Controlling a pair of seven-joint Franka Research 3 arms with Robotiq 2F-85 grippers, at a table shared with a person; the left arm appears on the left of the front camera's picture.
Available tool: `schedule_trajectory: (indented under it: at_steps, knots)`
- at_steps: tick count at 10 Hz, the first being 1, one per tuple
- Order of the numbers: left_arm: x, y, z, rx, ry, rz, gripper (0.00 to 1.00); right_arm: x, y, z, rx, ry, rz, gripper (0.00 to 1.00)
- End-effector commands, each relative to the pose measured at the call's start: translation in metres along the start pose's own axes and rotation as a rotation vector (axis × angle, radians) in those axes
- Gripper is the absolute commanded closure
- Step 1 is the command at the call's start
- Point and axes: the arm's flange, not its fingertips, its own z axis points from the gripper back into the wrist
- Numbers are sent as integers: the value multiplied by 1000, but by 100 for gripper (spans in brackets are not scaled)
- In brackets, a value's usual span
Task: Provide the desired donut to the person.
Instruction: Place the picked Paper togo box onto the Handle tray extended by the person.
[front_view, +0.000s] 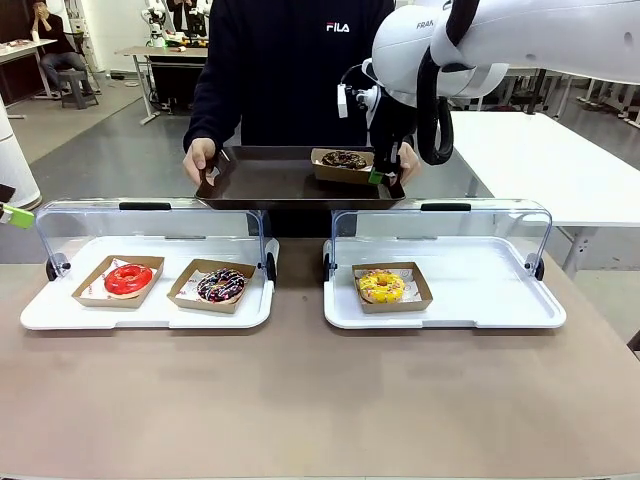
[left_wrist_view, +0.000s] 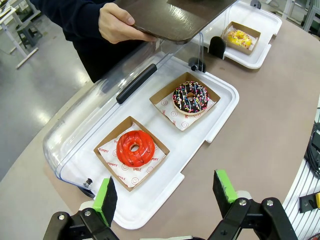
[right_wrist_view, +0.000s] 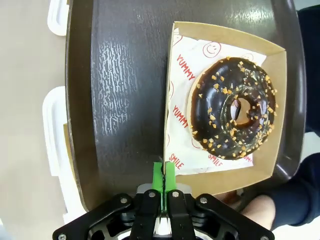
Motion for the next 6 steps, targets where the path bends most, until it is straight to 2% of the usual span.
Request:
schedule_trajectory:
  at_steps: [1,3,4,5,6]
  knots:
    - [-1,1,0,-5,-7,-2,0,1,-12,-1,8,34,-3,99]
    - [-1,1,0,-5,-7,-2,0,2,-11,-1,29,39,-7,99]
    - [-1,1,0,-5,-7,-2,0,2,-11,-1,42,26,-7,40]
    - [-1,1,0,-5,-7,-2,0,2,-11,0,47,15,3,40]
    - [-1,1,0,-5,-7,-2,0,2,-9,4,53,1,13,0]
